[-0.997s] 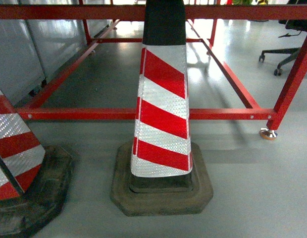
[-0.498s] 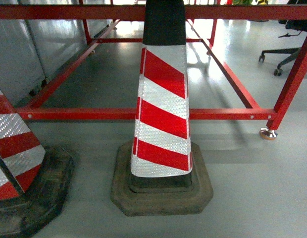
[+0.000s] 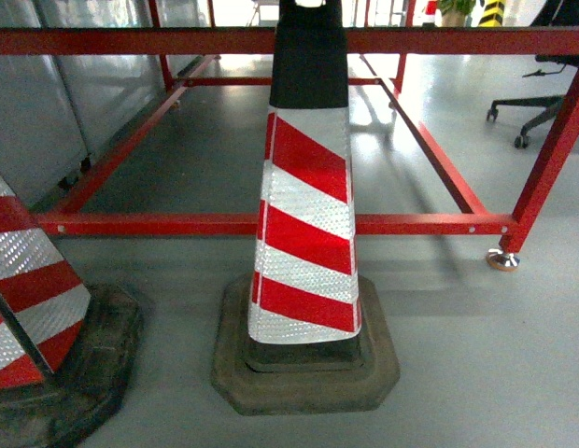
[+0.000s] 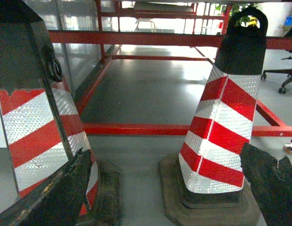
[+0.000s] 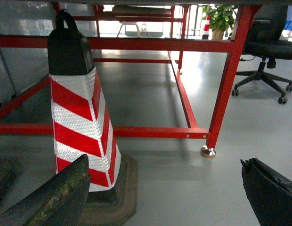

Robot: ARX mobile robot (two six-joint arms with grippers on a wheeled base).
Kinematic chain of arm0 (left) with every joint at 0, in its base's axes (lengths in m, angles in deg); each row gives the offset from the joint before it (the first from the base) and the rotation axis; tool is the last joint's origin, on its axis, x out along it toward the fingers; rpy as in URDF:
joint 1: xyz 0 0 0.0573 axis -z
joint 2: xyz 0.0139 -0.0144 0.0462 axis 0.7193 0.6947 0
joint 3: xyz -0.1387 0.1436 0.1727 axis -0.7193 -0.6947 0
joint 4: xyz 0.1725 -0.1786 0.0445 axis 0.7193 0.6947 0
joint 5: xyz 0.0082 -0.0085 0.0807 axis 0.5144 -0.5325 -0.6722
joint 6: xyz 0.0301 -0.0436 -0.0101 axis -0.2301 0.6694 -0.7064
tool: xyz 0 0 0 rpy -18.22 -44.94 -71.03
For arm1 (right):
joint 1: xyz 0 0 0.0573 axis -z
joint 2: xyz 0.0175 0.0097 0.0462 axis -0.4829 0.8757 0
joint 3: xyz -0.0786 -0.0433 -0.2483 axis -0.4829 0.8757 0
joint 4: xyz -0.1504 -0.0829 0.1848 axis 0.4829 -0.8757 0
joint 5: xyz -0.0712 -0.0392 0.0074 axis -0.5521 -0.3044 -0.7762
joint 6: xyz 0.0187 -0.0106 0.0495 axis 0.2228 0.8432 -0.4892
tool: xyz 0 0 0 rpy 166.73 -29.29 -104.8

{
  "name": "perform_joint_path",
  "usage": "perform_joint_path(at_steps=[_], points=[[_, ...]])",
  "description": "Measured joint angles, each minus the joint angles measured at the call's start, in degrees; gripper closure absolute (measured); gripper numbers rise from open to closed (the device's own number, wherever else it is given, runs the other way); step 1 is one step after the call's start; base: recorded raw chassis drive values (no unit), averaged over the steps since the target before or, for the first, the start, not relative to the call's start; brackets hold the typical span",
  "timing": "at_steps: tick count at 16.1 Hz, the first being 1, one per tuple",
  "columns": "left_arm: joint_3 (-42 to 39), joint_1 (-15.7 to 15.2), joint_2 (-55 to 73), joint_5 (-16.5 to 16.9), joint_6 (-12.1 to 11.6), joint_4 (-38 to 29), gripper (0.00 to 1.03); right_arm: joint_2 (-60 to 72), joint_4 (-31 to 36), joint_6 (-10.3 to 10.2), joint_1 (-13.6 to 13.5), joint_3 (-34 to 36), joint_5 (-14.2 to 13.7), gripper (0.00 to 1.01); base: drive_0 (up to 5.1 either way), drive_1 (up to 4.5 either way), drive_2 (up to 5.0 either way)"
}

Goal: Place box next to blue box on left shelf

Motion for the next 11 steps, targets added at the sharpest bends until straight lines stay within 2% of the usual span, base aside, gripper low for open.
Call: perform_joint_path(at_steps=[11], points=[[0.00, 0.00, 0.00, -0.07, -0.61, -0.04, 0.05, 0.00, 0.11, 0.20, 0.00, 0.00, 0.00, 0.03, 0.0, 0.00, 0.0]])
